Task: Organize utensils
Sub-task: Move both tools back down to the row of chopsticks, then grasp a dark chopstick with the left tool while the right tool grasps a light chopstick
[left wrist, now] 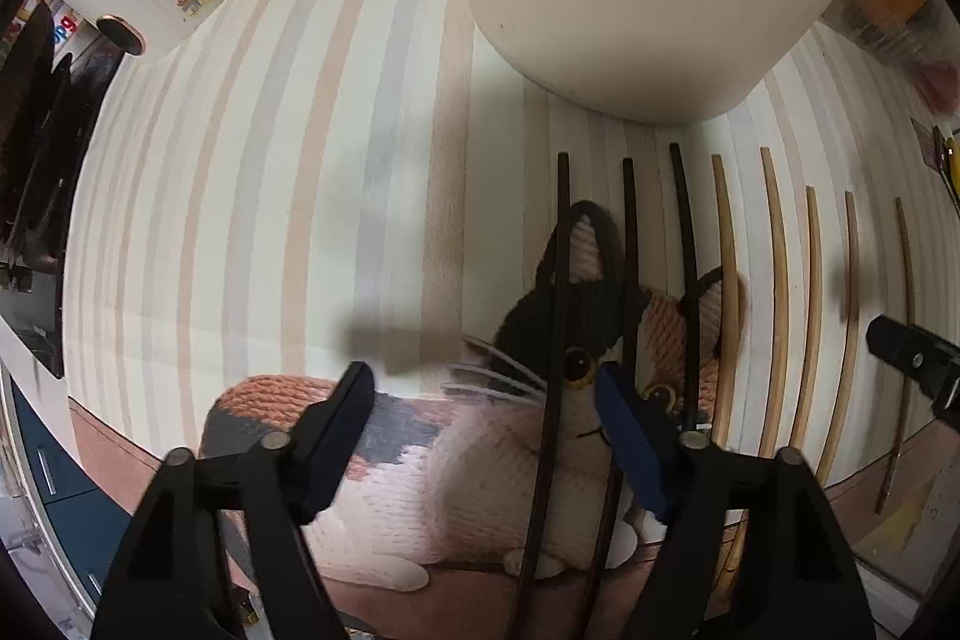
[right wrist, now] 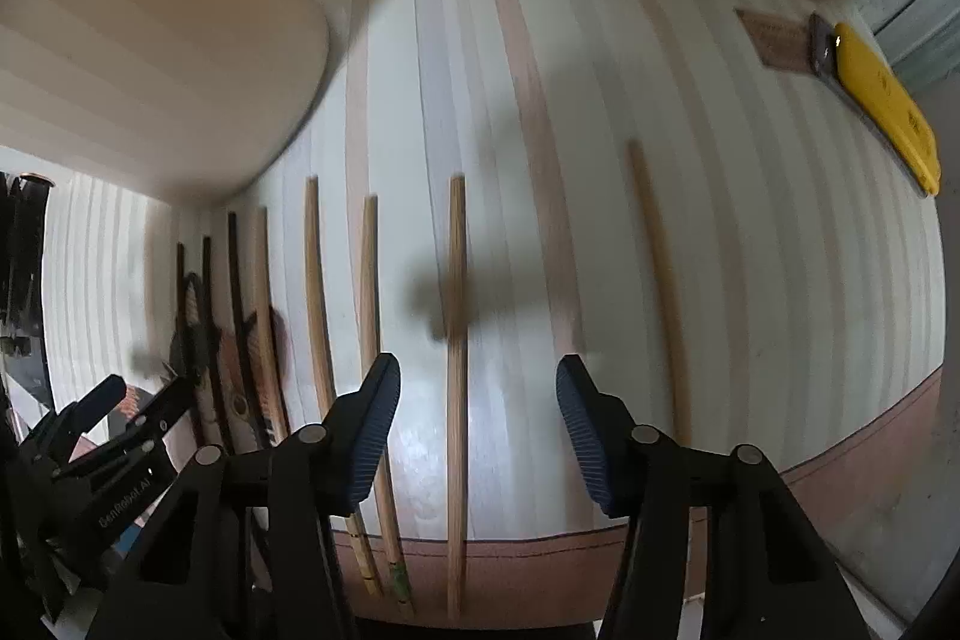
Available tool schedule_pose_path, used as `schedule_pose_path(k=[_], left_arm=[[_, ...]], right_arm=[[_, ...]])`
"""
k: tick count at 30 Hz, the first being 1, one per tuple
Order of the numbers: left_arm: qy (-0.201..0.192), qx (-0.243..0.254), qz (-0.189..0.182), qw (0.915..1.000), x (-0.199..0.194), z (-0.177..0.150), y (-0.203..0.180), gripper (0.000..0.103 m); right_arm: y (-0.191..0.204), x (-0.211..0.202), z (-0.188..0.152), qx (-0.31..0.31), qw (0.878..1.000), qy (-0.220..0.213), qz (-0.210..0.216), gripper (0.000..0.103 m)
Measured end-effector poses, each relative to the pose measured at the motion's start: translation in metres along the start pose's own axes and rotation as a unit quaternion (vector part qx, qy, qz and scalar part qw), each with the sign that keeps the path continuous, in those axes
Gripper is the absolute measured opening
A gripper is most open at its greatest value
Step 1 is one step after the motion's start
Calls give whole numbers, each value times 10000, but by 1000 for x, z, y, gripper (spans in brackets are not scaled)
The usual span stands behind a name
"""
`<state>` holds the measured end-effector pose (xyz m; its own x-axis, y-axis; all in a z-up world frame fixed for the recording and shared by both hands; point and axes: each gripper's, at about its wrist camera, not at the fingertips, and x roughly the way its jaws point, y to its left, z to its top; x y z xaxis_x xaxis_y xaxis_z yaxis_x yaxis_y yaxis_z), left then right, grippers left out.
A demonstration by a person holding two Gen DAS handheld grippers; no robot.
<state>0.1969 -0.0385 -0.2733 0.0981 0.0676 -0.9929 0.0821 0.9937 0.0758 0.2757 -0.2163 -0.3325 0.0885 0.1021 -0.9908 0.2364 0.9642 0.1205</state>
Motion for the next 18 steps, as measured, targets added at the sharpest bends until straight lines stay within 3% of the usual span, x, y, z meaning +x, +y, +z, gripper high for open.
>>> schedule_pose_path(k=[2,4,12,13,14,16,18], left_arm=[[51,16,-42,10000,5,0,1,48],[79,22,-120,9999,6,-1,1,44],[54,132,-245,9996,9,0,-8,11],[60,123,-235,9996,10,0,-7,5],[64,99,-225,9997,9,2,-7,5],[48,35,-221,9997,9,8,5,4],[36,-47,-226,9997,13,12,23,4]], right_arm=[[0,7,-3,-9,10000,78,-23,54],[0,12,-5,-8,9999,134,-25,52],[1,30,-9,-104,9995,246,-140,46],[2,31,-11,-150,9994,244,-204,41],[2,31,-14,-185,9991,239,-280,37],[-2,33,-12,-217,9987,219,-396,19],[-9,34,-11,-167,9986,229,-453,9]])
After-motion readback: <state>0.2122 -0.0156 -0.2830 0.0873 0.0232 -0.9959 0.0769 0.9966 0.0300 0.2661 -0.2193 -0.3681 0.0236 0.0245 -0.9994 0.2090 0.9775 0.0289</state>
